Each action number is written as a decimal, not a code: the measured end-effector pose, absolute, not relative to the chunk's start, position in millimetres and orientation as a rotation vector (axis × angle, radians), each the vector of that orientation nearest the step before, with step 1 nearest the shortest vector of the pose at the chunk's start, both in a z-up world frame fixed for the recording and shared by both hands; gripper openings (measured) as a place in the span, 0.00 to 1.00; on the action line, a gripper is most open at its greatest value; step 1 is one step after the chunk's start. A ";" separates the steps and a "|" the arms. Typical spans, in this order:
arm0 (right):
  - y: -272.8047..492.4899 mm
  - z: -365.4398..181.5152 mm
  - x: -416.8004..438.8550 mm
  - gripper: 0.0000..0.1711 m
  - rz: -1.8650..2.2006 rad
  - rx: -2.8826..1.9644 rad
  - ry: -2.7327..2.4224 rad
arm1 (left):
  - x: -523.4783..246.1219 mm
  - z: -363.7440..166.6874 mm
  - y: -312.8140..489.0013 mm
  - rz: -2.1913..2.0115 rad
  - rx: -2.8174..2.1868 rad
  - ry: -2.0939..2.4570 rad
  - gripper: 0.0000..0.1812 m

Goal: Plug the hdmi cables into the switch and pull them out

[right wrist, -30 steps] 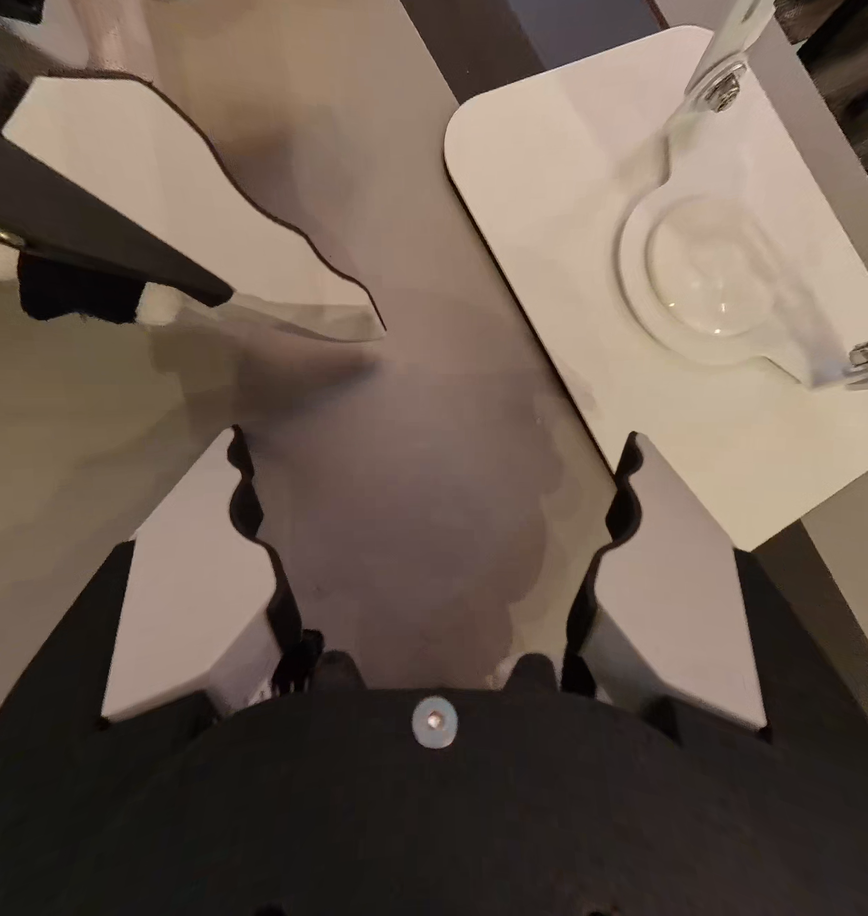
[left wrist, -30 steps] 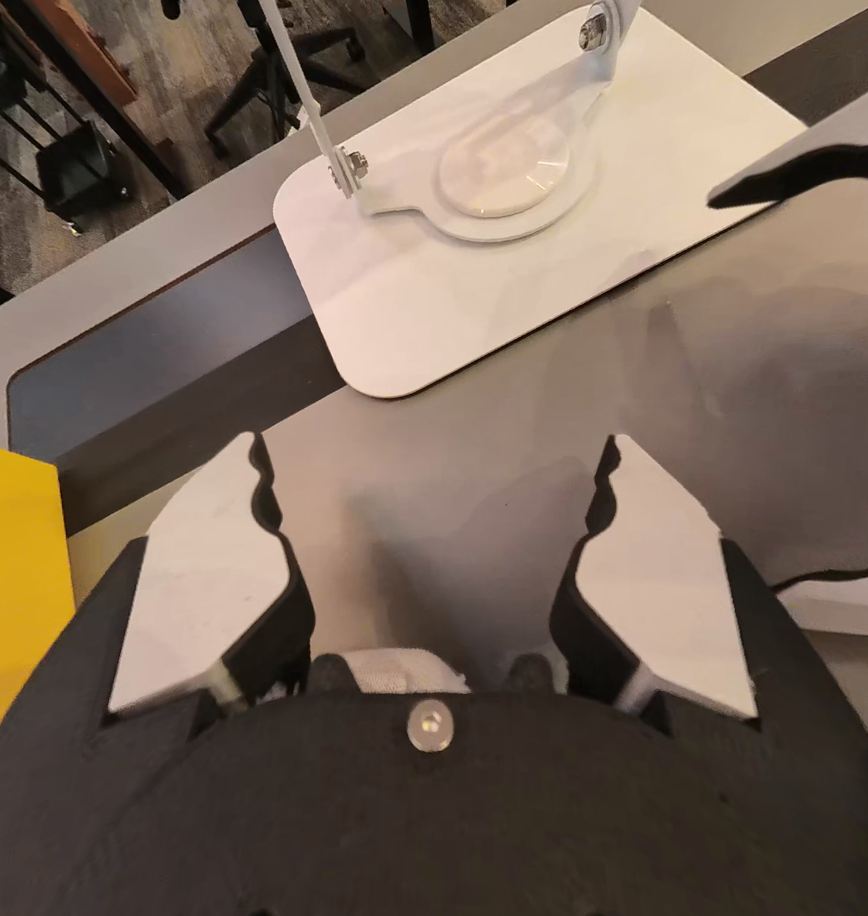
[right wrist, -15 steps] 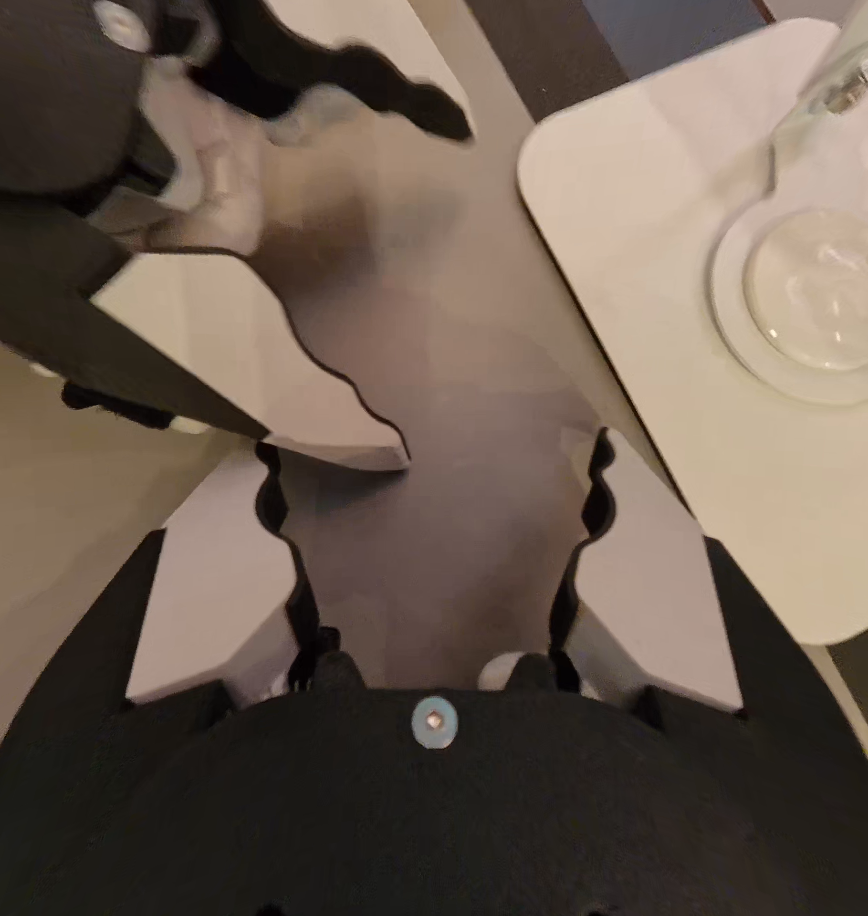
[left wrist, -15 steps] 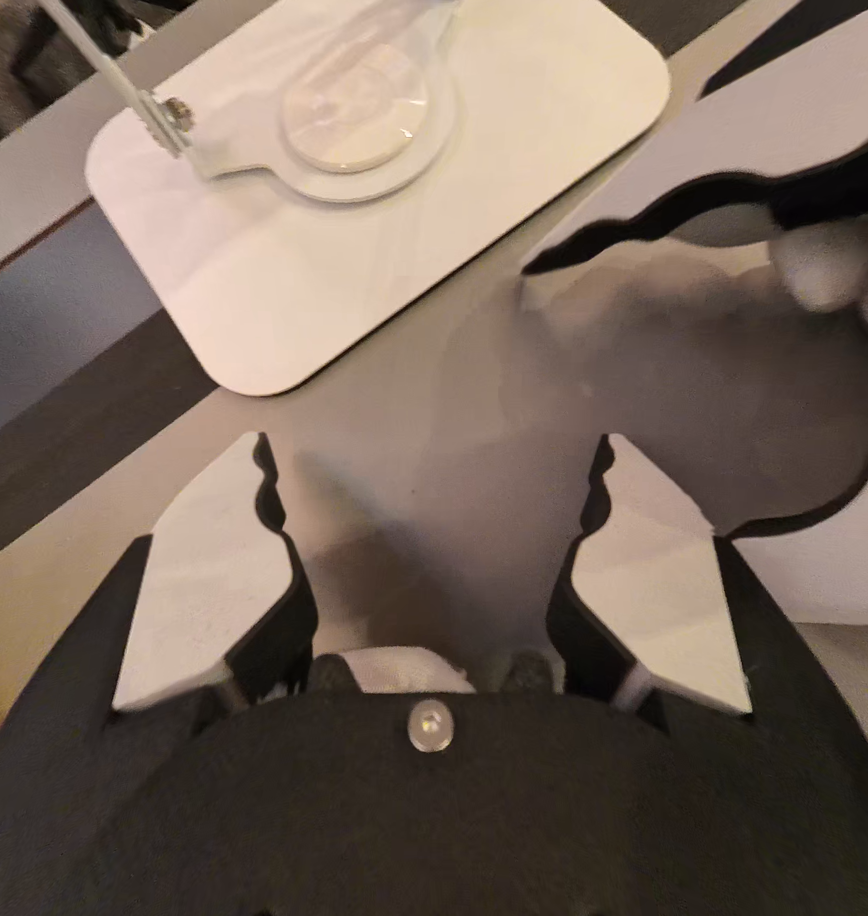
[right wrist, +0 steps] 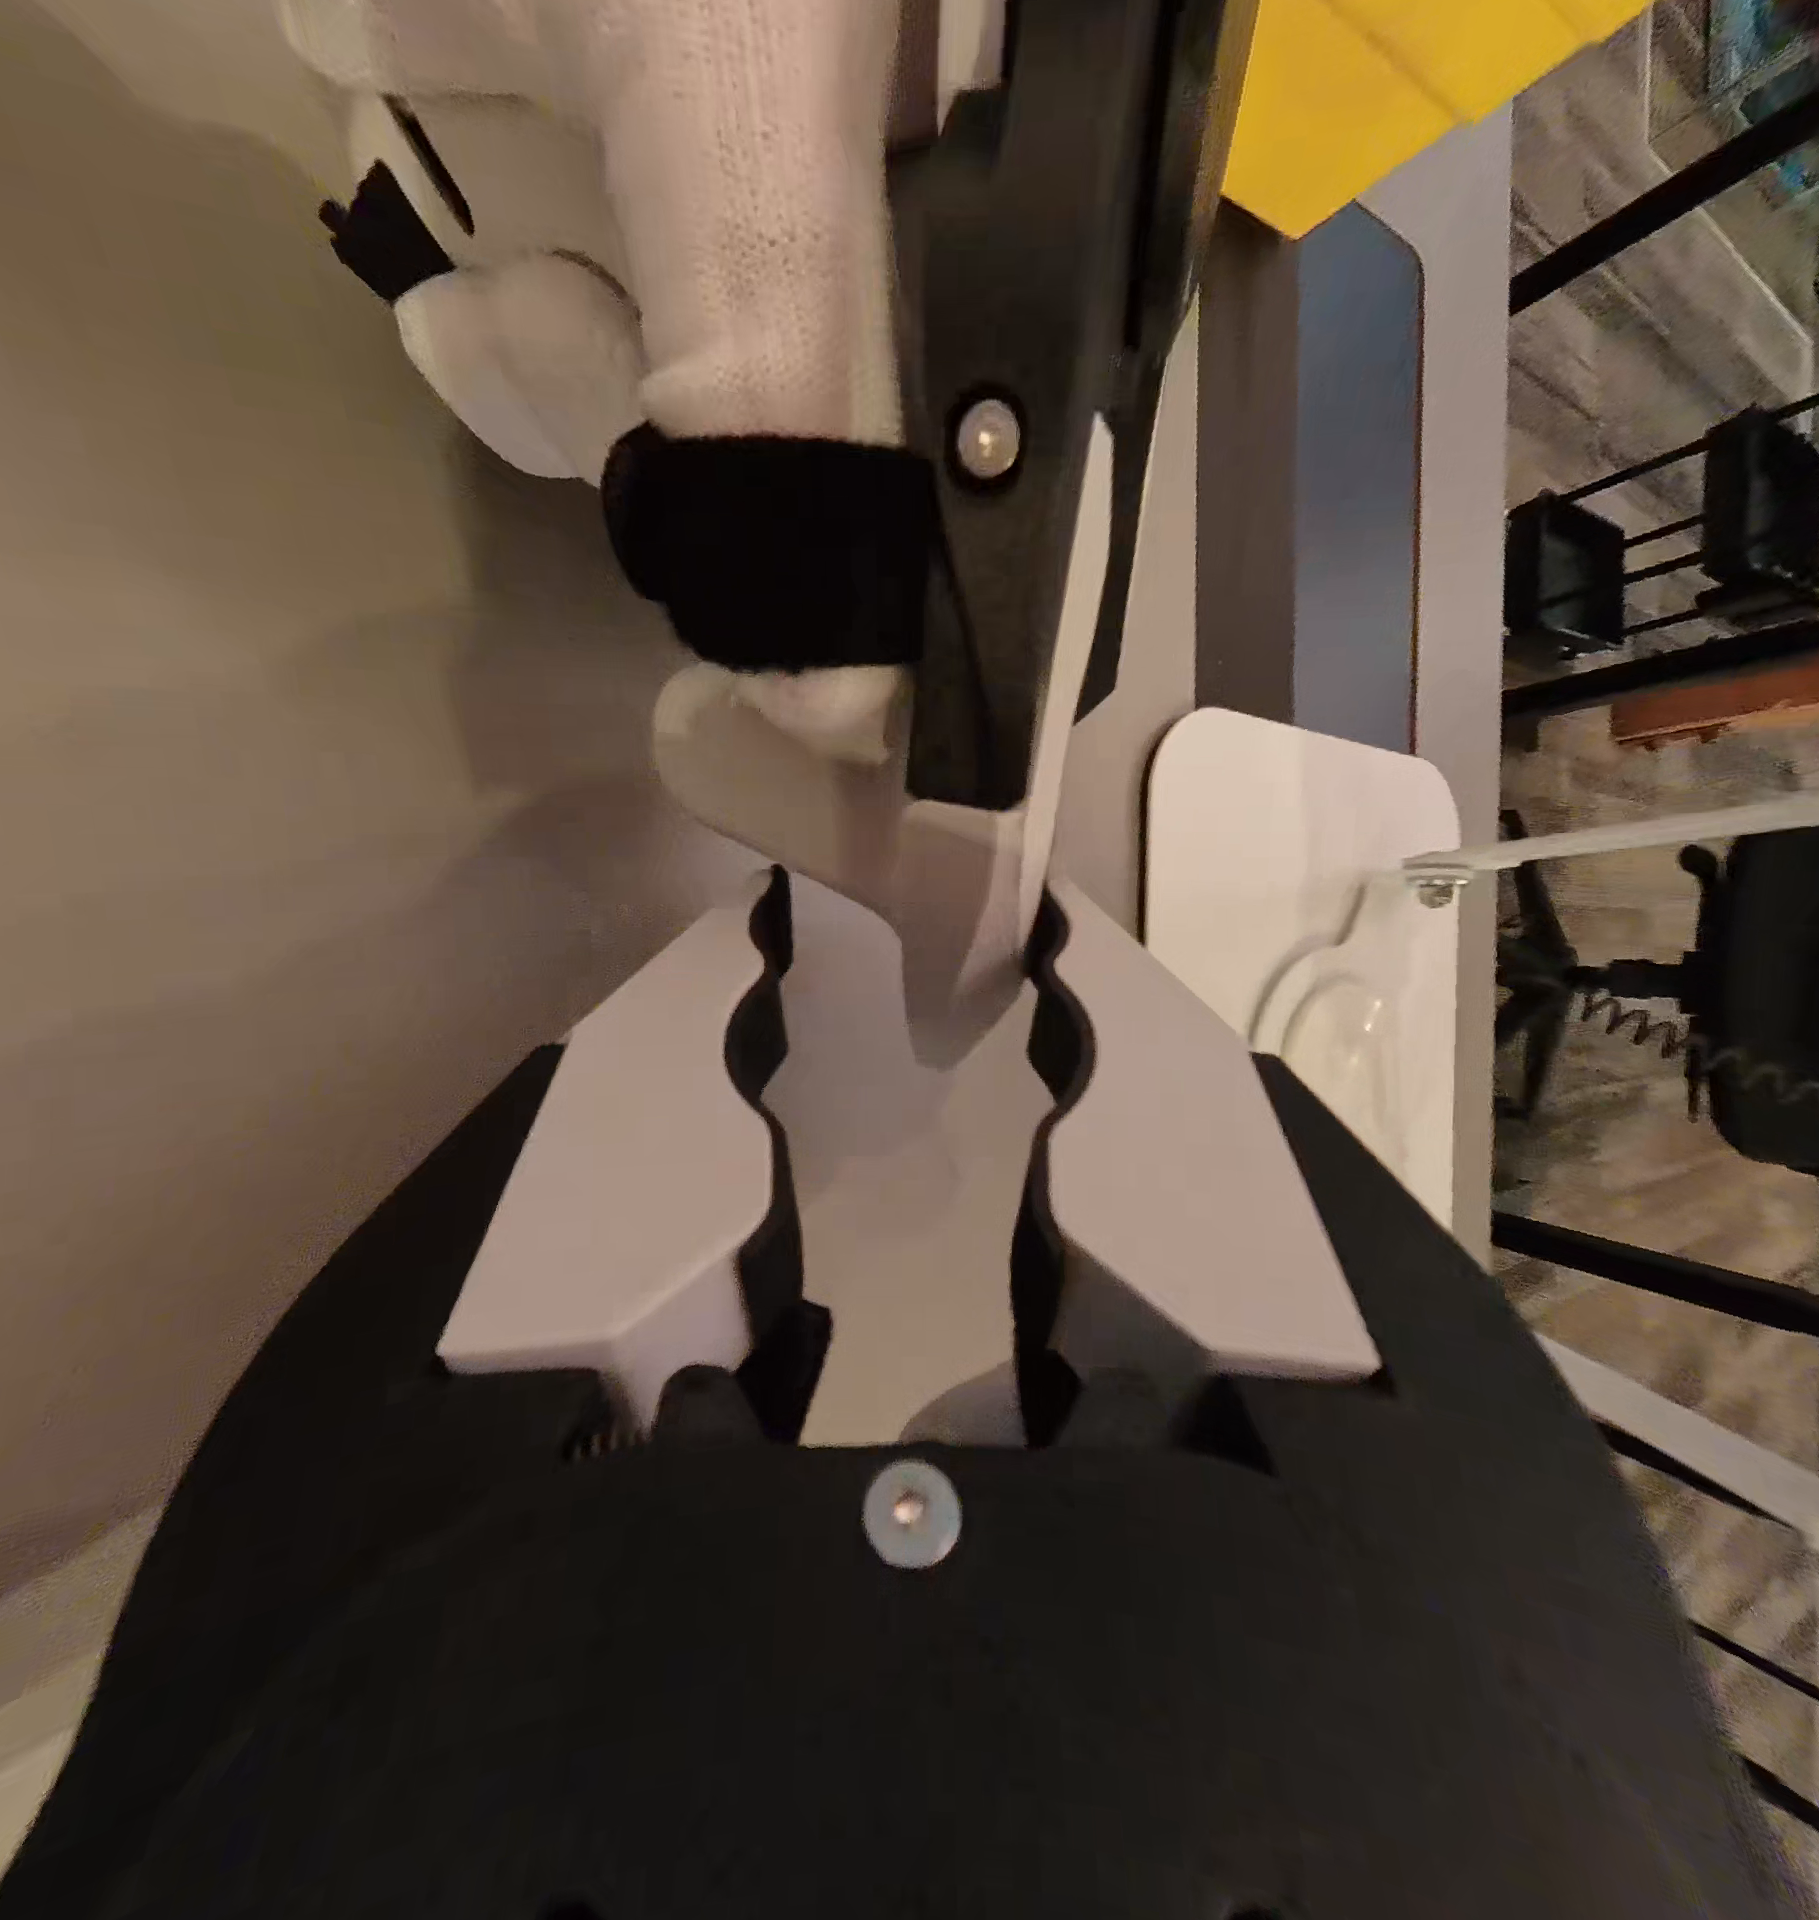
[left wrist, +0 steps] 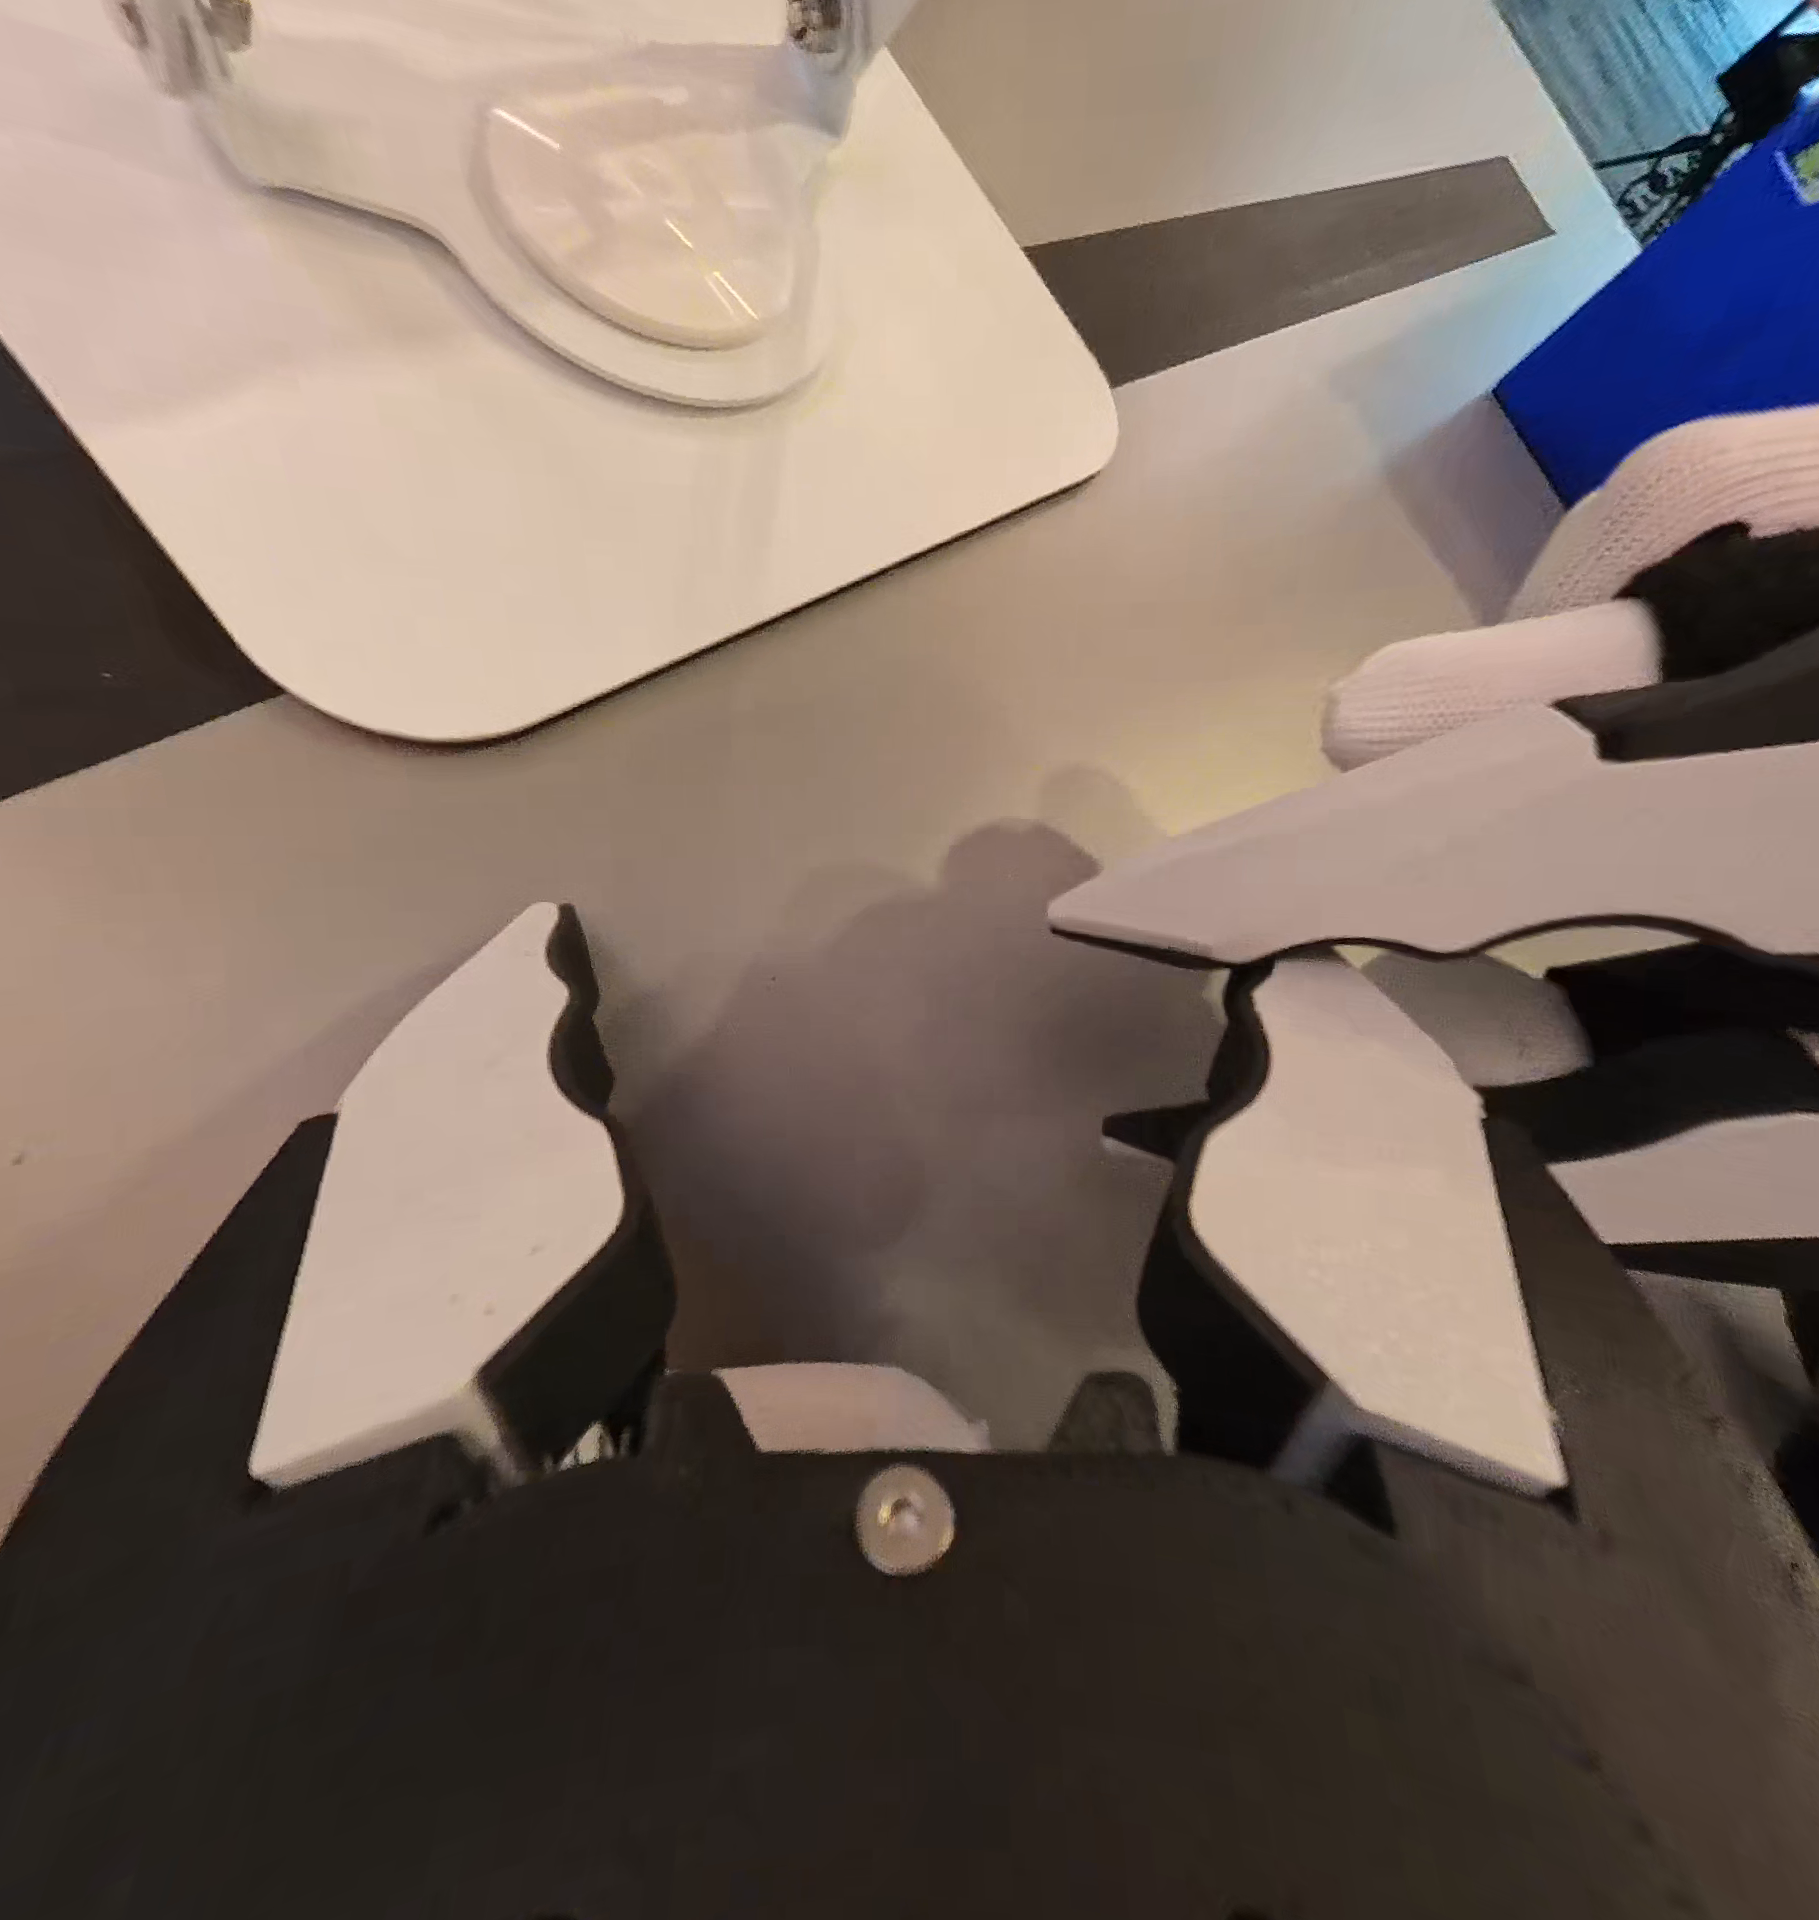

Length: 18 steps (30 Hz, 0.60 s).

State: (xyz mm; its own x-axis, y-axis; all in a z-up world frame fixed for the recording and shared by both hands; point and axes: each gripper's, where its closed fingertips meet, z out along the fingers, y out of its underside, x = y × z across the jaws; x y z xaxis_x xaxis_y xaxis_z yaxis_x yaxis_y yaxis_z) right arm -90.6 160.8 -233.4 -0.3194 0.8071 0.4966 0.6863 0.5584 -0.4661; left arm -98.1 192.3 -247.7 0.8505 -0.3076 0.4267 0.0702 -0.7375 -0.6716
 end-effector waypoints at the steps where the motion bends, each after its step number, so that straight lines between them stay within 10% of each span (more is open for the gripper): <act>1: 160.6 -229.1 -92.3 0.20 0.198 -1.176 -2.083 | -93.1 -244.1 190.6 -0.740 -2.288 0.177 0.62; 18: 182.7 -222.7 -101.8 0.08 0.106 -1.223 -1.969 | -99.2 -241.9 194.3 -0.761 -2.341 0.050 0.70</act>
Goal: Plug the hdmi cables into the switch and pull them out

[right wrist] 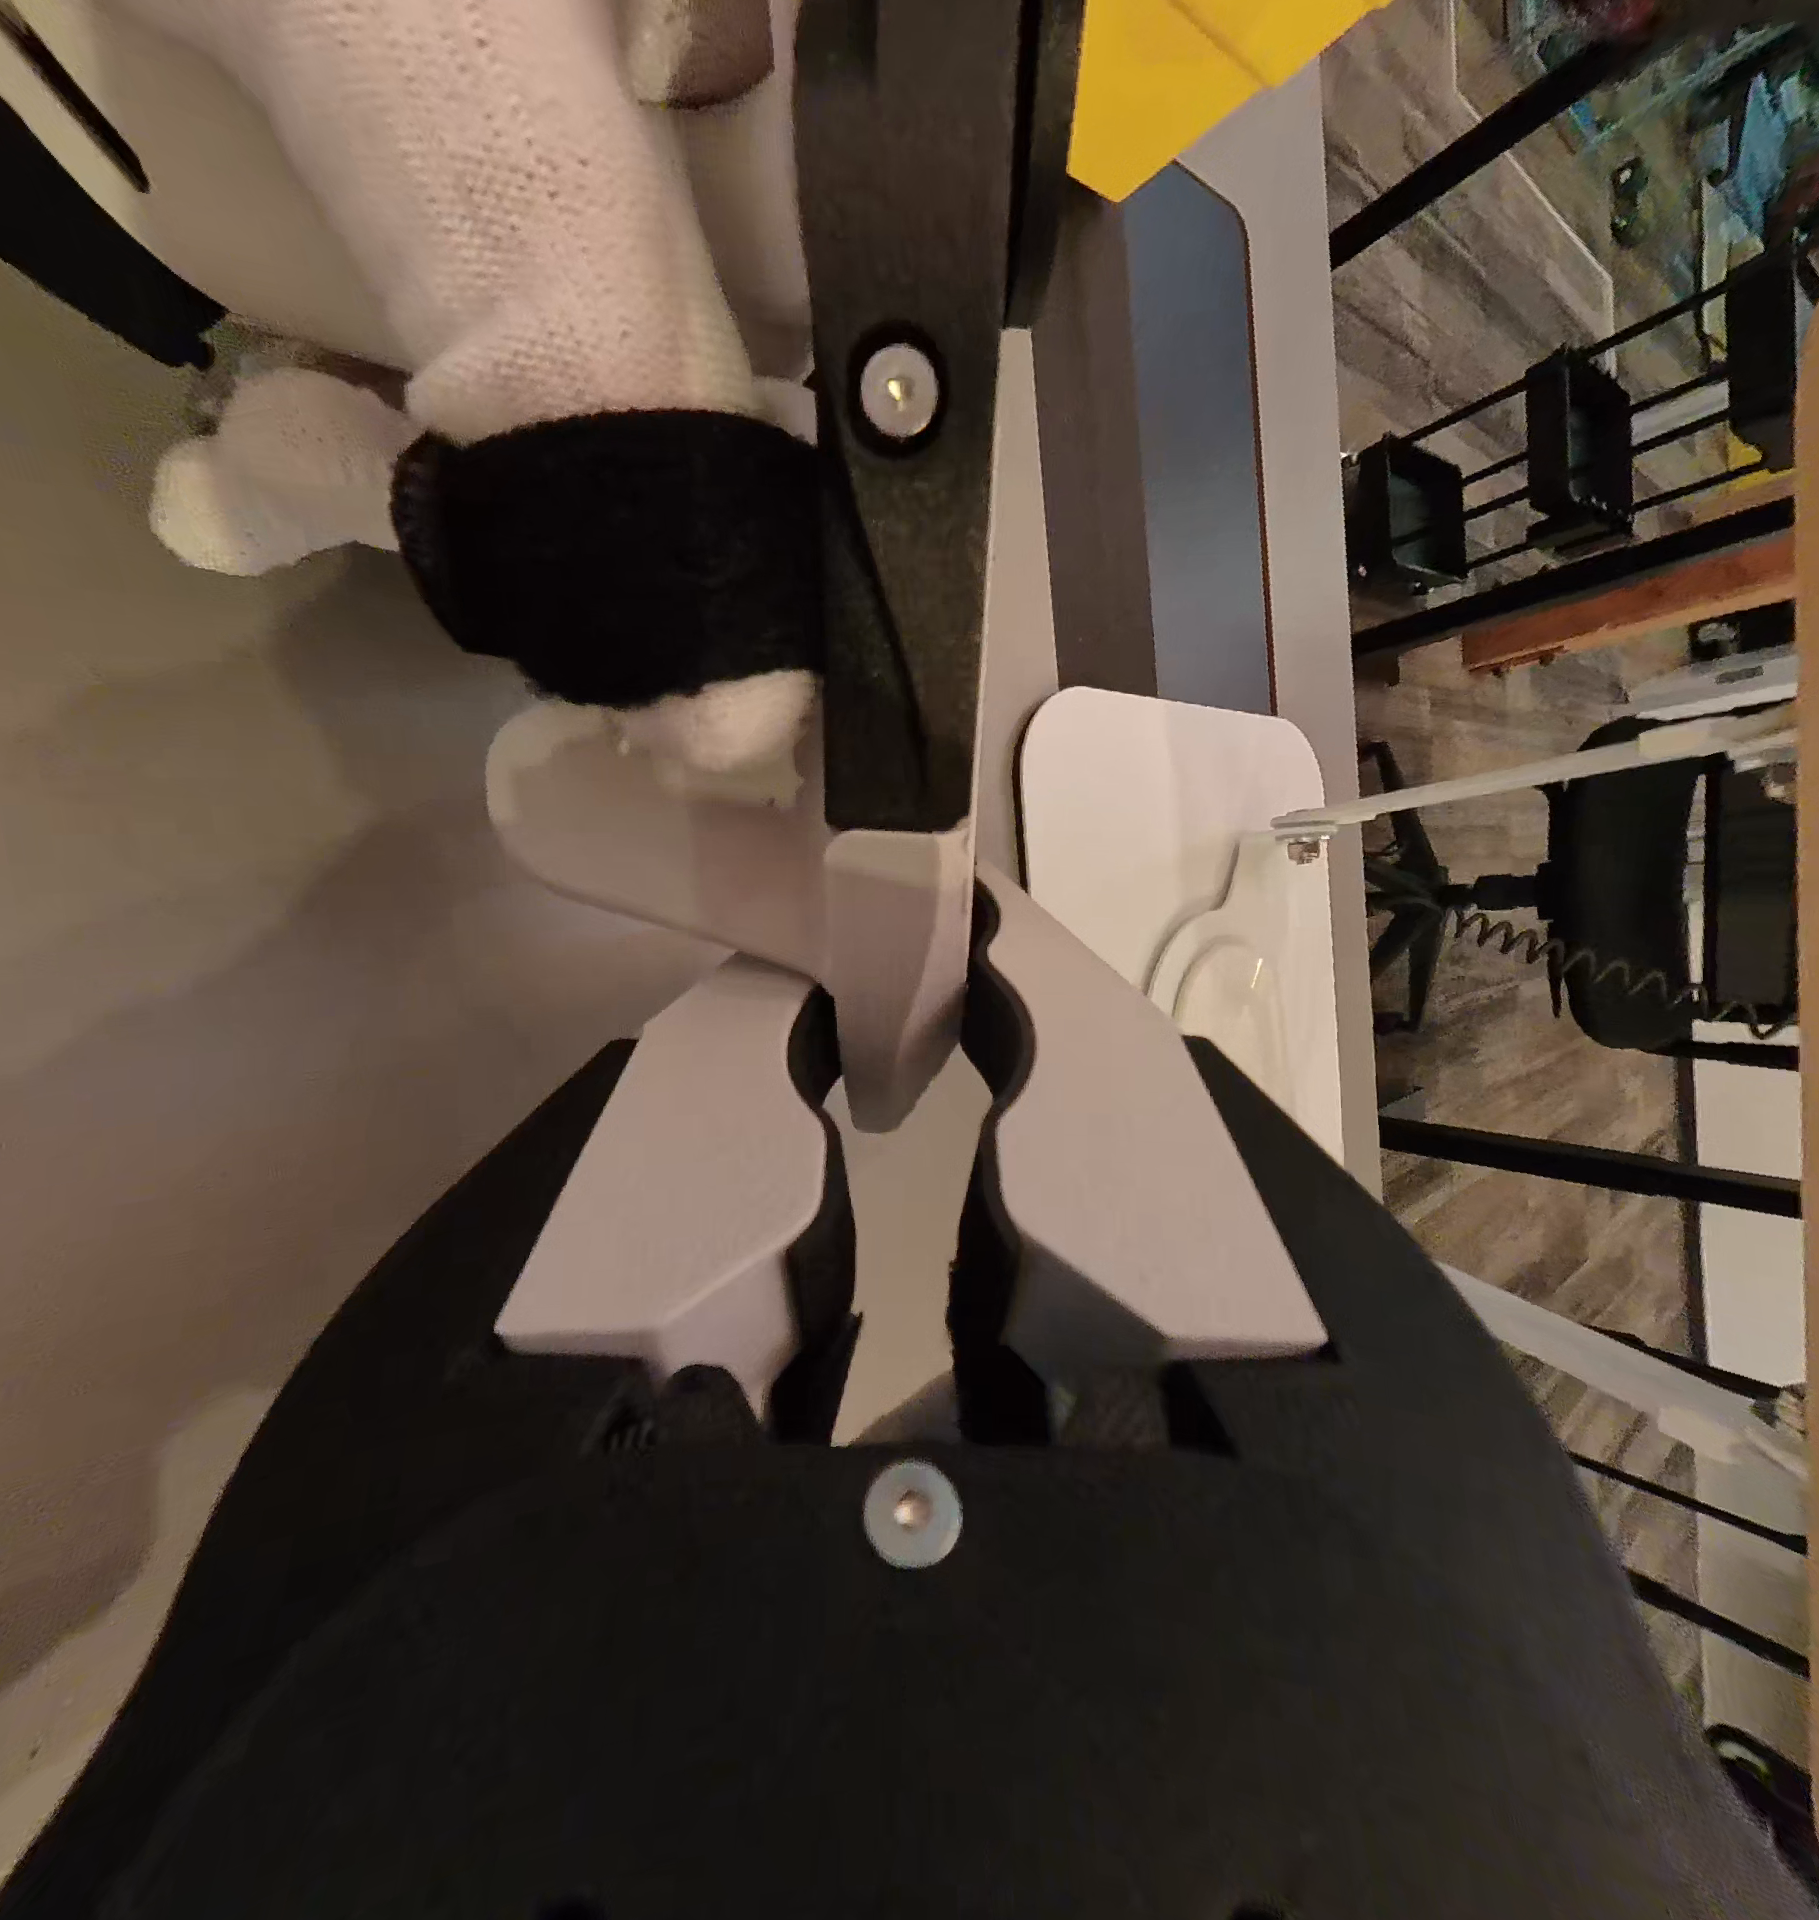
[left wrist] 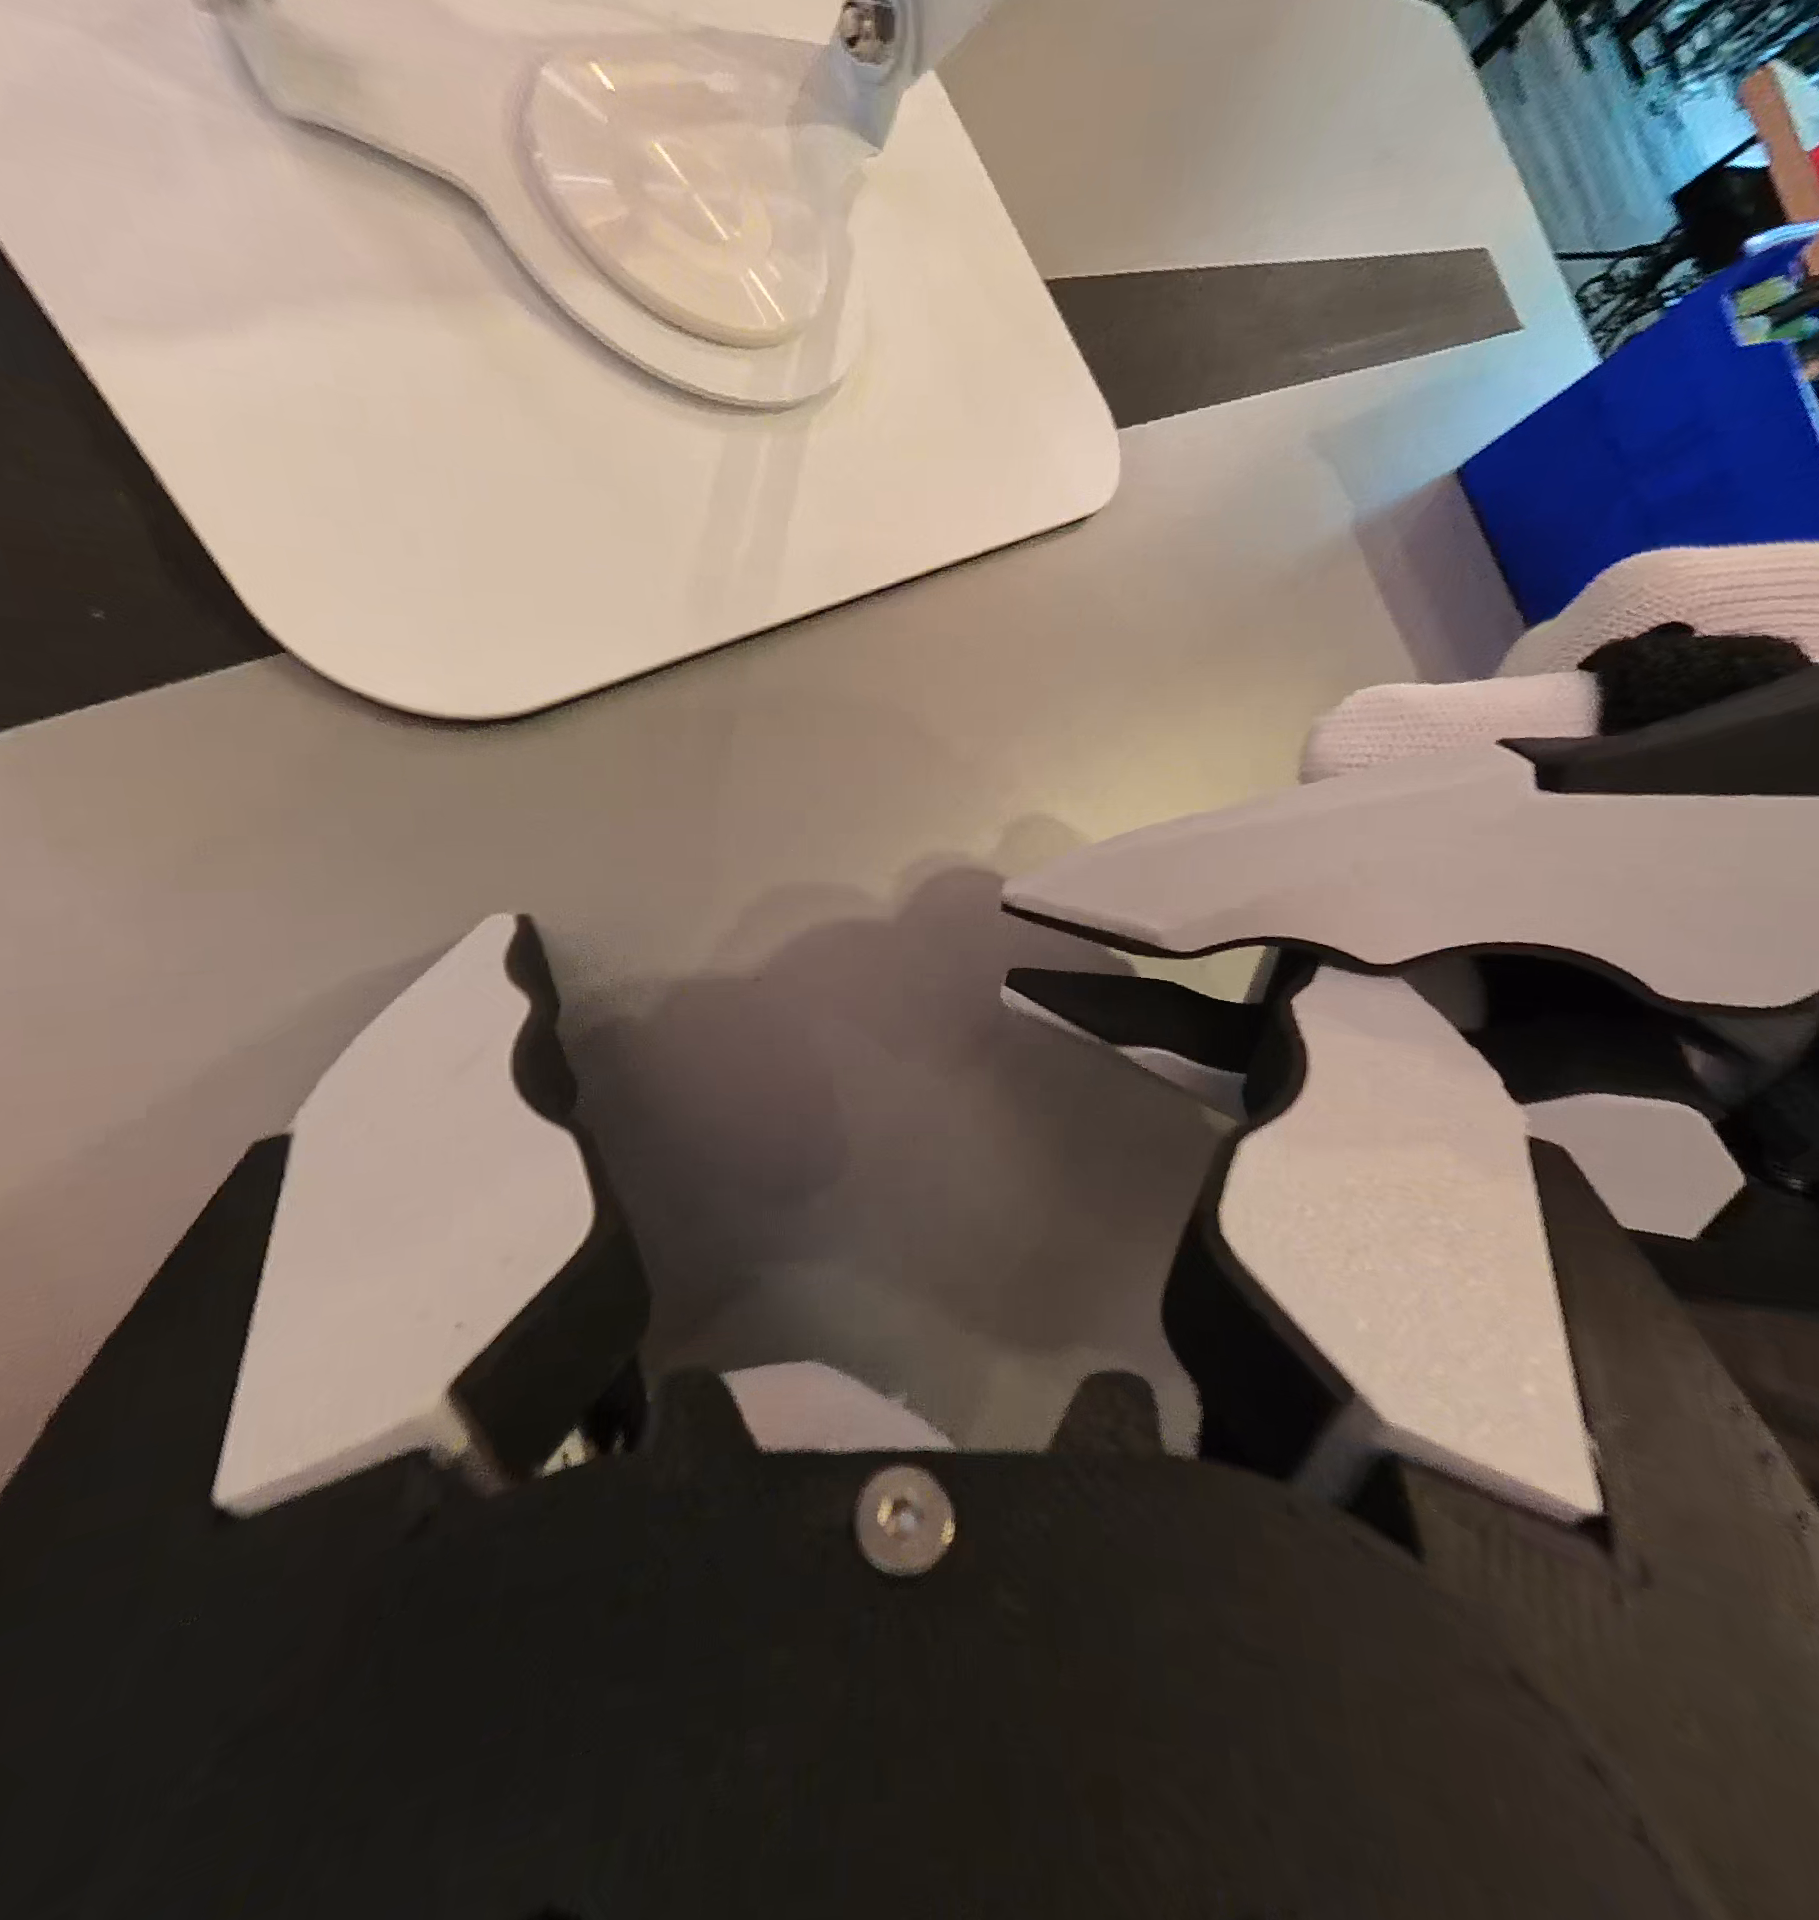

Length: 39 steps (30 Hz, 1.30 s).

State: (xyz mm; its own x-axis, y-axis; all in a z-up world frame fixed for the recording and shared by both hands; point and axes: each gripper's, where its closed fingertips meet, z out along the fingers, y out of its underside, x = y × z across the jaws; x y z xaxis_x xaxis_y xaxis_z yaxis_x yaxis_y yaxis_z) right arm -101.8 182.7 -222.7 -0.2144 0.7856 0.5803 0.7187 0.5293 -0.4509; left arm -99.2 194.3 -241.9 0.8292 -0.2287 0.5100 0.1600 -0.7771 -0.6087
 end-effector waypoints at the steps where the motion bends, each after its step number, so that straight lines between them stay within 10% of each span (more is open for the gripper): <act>1: 183.7 -223.2 -101.2 0.08 0.104 -1.235 -1.967 | -100.4 -242.6 194.9 -0.740 -2.353 0.043 0.71; 16: 195.8 -230.7 -93.6 0.07 0.049 -1.344 -1.952 | -105.9 -247.2 201.4 -0.574 -2.441 0.045 0.74; 39: 206.7 -237.0 -76.3 0.08 0.073 -1.476 -1.934 | -71.1 -233.0 206.6 -0.628 -2.486 0.213 0.41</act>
